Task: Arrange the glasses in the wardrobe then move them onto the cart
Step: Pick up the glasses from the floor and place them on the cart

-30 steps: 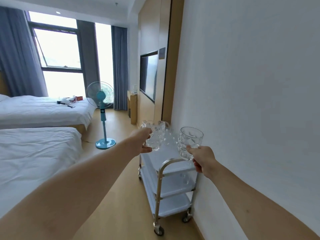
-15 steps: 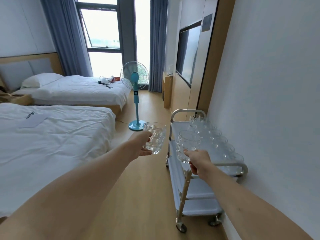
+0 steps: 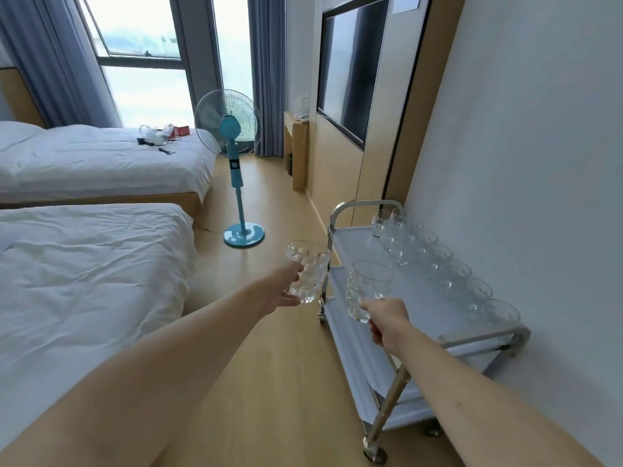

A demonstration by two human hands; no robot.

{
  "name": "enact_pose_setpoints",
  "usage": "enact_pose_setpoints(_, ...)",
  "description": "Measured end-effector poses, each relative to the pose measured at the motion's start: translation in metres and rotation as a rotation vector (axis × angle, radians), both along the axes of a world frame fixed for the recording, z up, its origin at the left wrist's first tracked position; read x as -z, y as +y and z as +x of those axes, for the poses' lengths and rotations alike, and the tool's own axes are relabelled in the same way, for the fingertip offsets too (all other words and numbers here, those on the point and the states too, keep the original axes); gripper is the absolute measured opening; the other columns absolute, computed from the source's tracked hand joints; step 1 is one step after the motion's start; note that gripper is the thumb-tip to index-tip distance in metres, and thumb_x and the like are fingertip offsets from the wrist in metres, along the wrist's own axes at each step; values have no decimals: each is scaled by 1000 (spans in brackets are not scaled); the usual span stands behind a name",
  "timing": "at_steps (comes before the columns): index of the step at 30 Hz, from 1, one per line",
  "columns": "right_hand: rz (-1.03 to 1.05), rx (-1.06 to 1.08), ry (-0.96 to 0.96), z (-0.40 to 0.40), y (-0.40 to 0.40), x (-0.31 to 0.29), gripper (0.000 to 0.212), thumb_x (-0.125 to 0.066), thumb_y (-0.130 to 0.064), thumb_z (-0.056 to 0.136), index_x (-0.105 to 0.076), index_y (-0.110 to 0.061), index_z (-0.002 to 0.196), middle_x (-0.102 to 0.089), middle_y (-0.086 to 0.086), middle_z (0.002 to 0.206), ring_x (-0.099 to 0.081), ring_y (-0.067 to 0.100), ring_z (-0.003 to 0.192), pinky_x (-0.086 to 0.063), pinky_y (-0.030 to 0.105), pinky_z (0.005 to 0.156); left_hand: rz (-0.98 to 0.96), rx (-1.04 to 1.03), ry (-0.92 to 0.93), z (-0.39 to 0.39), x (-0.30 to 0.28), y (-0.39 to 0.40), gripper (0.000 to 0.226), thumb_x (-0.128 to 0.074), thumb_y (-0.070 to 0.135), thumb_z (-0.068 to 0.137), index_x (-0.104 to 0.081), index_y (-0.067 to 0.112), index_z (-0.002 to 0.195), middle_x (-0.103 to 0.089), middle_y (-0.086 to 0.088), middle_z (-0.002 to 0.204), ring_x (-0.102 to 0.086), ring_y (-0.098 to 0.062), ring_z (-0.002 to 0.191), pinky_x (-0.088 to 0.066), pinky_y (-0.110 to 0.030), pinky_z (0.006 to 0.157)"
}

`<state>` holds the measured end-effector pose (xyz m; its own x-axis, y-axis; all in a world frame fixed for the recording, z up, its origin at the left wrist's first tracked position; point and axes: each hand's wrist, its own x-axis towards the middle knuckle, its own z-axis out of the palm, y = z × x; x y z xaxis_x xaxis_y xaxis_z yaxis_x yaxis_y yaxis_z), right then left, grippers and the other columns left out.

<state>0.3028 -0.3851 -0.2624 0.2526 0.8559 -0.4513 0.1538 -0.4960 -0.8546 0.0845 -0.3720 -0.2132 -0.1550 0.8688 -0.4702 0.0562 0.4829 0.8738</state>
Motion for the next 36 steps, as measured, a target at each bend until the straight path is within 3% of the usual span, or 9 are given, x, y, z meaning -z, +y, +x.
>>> enact_pose_setpoints(3,-26,43,-3,-16,21,10,23,-74,-19,87,-53,-12,82,-43,6,59,-38,19,51,-35,27,50,-25,32,-12,-10,12,34,15,-56,22,99,-53,11,109,-52,-1,104,-57,-27,74,-61,-35,69)
enact_pose_setpoints(12,-76,161,-39,-15,85,47,20,-73,-18,86,-55,-12,77,-45,5,57,-40,20,51,-36,27,49,-120,118,-17,-6,54,131,23,-60,24,96,-56,7,112,-55,-4,106,-60,-29,72,-59,-33,58)
enact_pose_setpoints(16,-73,213,2,-2,125,69,28,-75,-23,85,-51,-15,72,-44,2,53,-37,17,45,-33,24,45,-131,159,24,14,71,180,15,-61,21,96,-58,6,100,-54,-4,102,-59,-26,65,-58,-32,55)
enact_pose_setpoints(21,-116,239,24,22,177,89,26,-71,-18,87,-51,-14,71,-42,1,50,-36,17,43,-32,24,44,-145,217,37,46,75,248,17,-61,21,97,-58,5,94,-52,-6,103,-57,-28,65,-62,-47,85)
enact_pose_setpoints(25,-133,274,33,41,216,97,23,-69,-15,85,-51,-15,71,-43,1,51,-36,17,43,-32,23,44,-144,269,29,72,76,299,15,-60,21,98,-55,7,95,-51,-6,101,-55,-27,66,-60,-49,89)
enact_pose_setpoints(27,-132,297,36,51,233,102,23,-70,-15,84,-51,-15,71,-44,3,53,-38,18,45,-33,24,44,-154,282,26,85,81,319,15,-61,22,97,-56,8,94,-52,-6,100,-54,-26,64,-62,-47,85)
enact_pose_setpoints(31,-156,354,51,64,255,111,26,-71,-15,84,-48,-15,72,-45,5,57,-37,19,47,-33,25,45,-207,319,54,104,93,345,20,-64,26,95,-59,7,91,-58,-12,97,-60,-28,60,-60,-31,52)
enact_pose_setpoints(36,-181,446,52,77,280,123,29,-70,-14,84,-46,-16,69,-46,4,56,-39,20,47,-34,25,45,-253,387,78,125,116,385,26,-67,30,95,-63,7,85,-61,-14,95,-59,-22,55,-58,-27,51)
